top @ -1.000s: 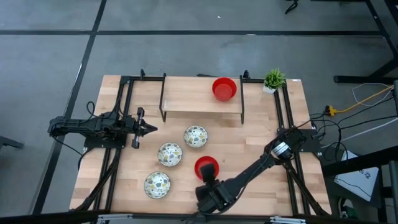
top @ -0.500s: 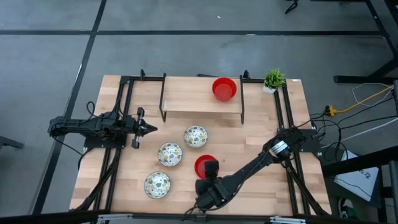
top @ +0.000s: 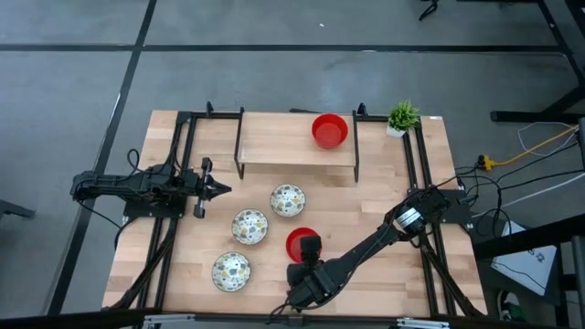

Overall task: Pick & Place Mini bowls
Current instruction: Stack the red bowl on top of the red bowls on the shelf

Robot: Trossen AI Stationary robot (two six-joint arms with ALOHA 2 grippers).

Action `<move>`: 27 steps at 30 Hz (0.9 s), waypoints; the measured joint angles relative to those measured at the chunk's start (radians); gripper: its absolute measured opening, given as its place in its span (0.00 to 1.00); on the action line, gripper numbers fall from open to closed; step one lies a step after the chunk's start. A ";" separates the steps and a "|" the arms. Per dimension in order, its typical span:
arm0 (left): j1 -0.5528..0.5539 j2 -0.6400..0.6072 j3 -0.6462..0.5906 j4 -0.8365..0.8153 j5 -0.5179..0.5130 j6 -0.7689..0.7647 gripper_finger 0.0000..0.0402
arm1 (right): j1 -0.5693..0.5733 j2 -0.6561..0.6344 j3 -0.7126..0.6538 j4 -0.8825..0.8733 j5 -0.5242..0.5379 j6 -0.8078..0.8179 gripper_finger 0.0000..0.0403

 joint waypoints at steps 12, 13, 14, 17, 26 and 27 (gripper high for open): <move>0.000 0.000 0.000 0.000 0.000 0.000 0.03 | 0.000 0.027 0.000 0.012 0.003 -0.047 0.36; 0.000 0.000 0.000 0.000 0.000 0.000 0.03 | 0.000 0.028 0.000 0.012 0.003 -0.042 0.36; 0.000 0.000 0.000 0.000 0.000 0.000 0.03 | 0.000 0.028 0.000 0.013 0.003 -0.035 0.36; 0.000 0.000 0.000 0.000 0.000 0.000 0.03 | -0.002 0.028 0.000 0.021 0.003 -0.020 0.36; 0.000 0.000 0.000 0.000 0.000 0.000 0.03 | -0.005 0.028 0.000 0.046 0.003 0.058 0.36; 0.000 0.000 0.000 0.000 0.000 0.000 0.03 | -0.005 0.028 0.000 0.046 0.003 0.058 0.35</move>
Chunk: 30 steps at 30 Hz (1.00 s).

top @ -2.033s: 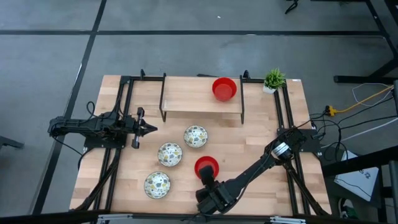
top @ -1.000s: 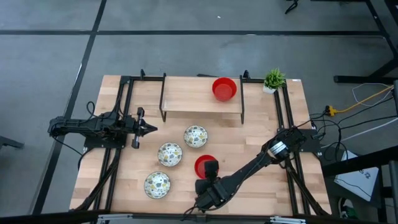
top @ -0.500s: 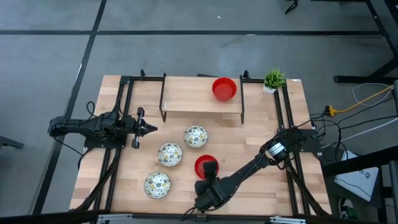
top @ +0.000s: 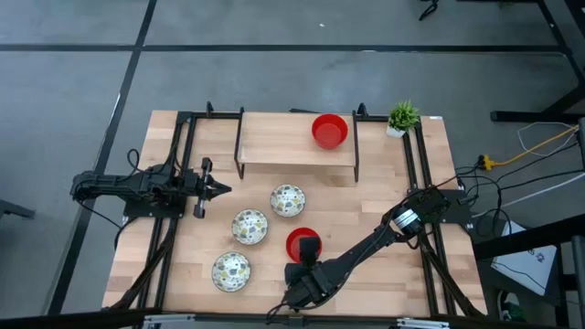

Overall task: Pick & Place Mini bowls
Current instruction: Stack the red bowl on top of the red bowls on the shelf

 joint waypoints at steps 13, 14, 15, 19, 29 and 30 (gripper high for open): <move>0.000 0.000 0.000 0.000 0.000 0.000 0.02 | 0.000 0.000 0.000 0.004 -0.001 -0.007 0.03; 0.000 0.000 0.000 0.000 0.000 0.000 0.03 | 0.000 -0.001 0.000 0.005 -0.002 -0.006 0.03; 0.000 0.000 0.000 0.000 0.000 0.000 0.03 | 0.000 -0.001 0.000 0.007 -0.003 -0.004 0.03; 0.000 0.000 0.000 0.000 0.000 0.000 0.03 | 0.000 -0.002 0.000 0.011 -0.025 -0.012 0.02; 0.000 0.000 0.000 0.000 0.000 0.000 0.03 | 0.000 -0.003 0.000 0.011 -0.039 -0.039 0.01; 0.000 0.000 0.000 0.000 0.000 0.000 0.03 | 0.000 -0.004 0.000 0.012 -0.047 -0.041 0.01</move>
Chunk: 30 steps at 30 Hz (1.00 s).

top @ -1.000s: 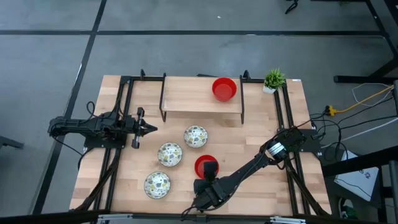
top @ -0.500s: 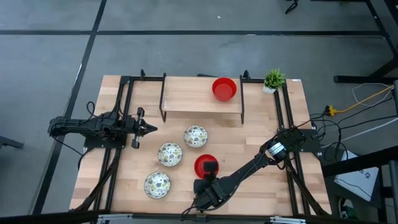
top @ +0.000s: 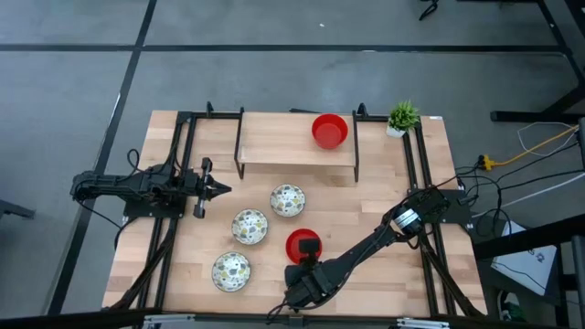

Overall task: Pick & Place Mini bowls
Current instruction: Stack the red bowl on top of the red bowls on the shelf

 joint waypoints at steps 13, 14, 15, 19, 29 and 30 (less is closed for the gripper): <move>0.000 0.000 0.000 0.000 0.000 0.000 0.02 | 0.000 -0.036 0.006 0.042 -0.046 -0.069 0.01; 0.000 0.000 0.000 0.000 0.000 0.000 0.02 | 0.000 -0.038 0.017 0.035 -0.046 -0.073 0.01; 0.000 0.000 0.000 0.000 0.000 0.000 0.02 | 0.000 -0.038 0.034 0.021 -0.050 -0.075 0.01; 0.000 0.000 0.000 0.000 0.000 0.000 0.03 | 0.000 -0.038 0.117 -0.040 -0.060 -0.088 0.01; 0.000 0.000 0.000 0.000 0.000 0.000 0.03 | -0.016 -0.052 0.309 -0.138 -0.099 -0.171 0.01; 0.000 0.000 0.000 0.000 -0.001 0.000 0.03 | -0.022 -0.063 0.304 -0.139 -0.106 -0.175 0.01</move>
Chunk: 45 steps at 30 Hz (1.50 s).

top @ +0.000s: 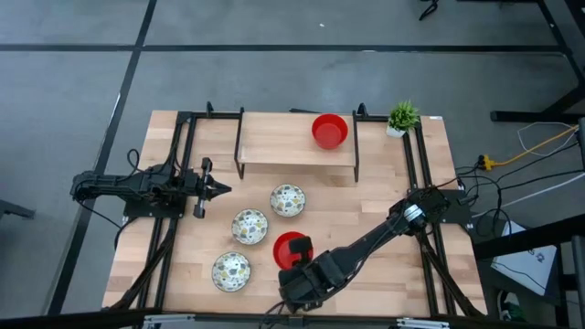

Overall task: Pick & Place Mini bowls
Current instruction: Stack the red bowl on top of the red bowls on the shelf

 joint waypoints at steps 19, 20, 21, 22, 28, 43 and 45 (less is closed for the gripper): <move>0.000 0.000 0.000 0.000 0.000 0.000 0.02 | -0.122 -0.127 0.012 0.019 0.058 0.001 0.01; 0.000 0.000 0.000 0.000 0.001 0.000 0.03 | -0.127 -0.134 0.012 0.017 0.058 -0.006 0.01; 0.000 0.000 0.000 0.000 0.001 0.000 0.03 | -0.135 -0.140 0.012 0.016 0.058 -0.019 0.01; 0.000 0.000 0.000 0.000 0.000 0.000 0.03 | -0.142 -0.149 0.012 0.018 0.059 -0.031 0.01; 0.000 0.000 0.000 0.000 0.001 0.000 0.03 | -0.183 -0.212 0.012 -0.002 0.098 -0.110 0.01; 0.000 0.000 0.000 0.000 0.000 0.000 0.02 | -0.324 -0.324 0.011 -0.168 0.101 -0.323 0.01; 0.000 0.000 0.000 0.000 0.000 0.000 0.02 | -0.346 -0.341 0.012 -0.183 0.101 -0.340 0.01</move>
